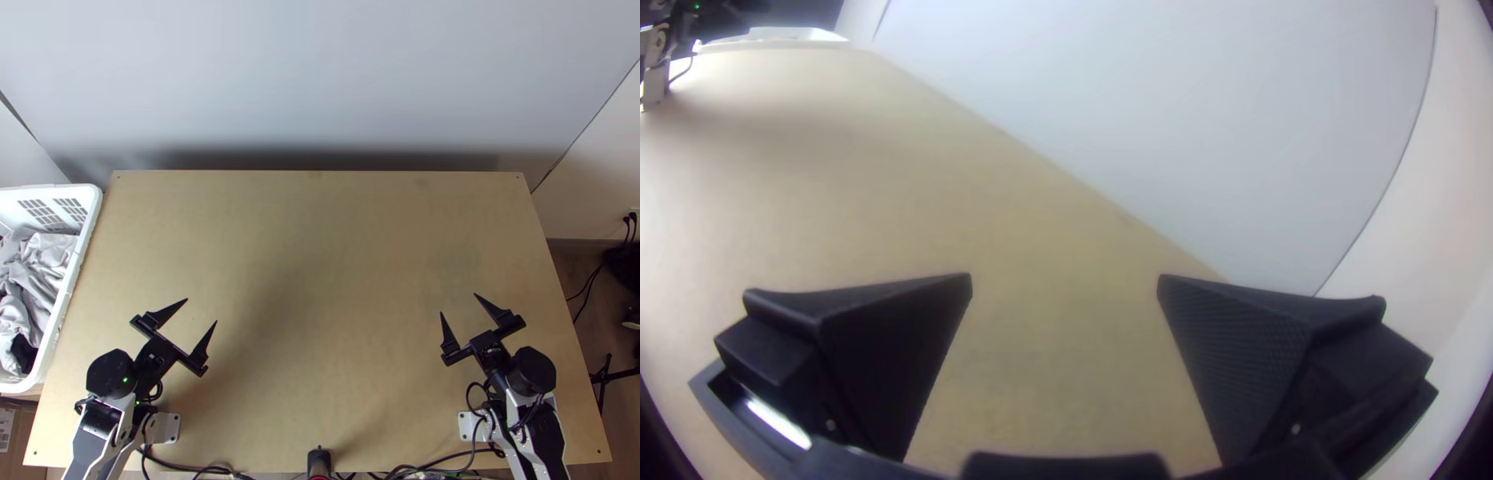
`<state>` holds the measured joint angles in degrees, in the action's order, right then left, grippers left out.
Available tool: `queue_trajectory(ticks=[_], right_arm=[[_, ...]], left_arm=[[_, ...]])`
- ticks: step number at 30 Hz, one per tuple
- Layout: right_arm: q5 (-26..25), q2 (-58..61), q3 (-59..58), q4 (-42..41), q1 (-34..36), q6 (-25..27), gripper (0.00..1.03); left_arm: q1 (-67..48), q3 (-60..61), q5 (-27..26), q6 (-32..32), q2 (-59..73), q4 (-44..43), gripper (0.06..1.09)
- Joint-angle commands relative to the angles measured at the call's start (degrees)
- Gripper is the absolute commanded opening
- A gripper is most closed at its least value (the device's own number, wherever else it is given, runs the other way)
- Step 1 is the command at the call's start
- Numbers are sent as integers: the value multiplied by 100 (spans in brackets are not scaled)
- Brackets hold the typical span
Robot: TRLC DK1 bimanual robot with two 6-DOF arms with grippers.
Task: Fold the t-shirt
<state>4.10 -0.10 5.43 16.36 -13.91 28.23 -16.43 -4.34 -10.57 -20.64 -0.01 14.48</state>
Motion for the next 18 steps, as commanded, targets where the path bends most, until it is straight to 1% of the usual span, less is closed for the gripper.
queue_trajectory(ticks=[1, 8, 10, 11, 12, 14, 17, 18], right_arm=[[21, 1, 2, -1, -33, -2, 97], [30, -8, 19, -10, -41, -10, 97], [30, -8, 19, -89, -103, -10, 97], [30, -8, 28, -203, -112, -19, 97], [30, -8, 37, -388, -121, -54, 97], [-23, -17, 107, -696, -24, -151, 97], [-67, -8, 125, -1346, 38, -151, 97], [-111, -8, 134, -1601, 46, -151, 97]], left_arm=[[-63, 3, -95, -10, 1, 2, 104], [-484, -6, -174, -10, -8, 2, 104], [-502, -32, -174, 140, -8, -121, 104], [-502, -50, -130, 359, -16, -297, 104], [-493, -146, 11, 509, -16, -349, 104], [-476, -340, 108, 851, -16, -428, 104], [-467, -647, 248, 1080, 1, -455, 104], [-440, -726, 371, 1115, 10, -543, 104]])
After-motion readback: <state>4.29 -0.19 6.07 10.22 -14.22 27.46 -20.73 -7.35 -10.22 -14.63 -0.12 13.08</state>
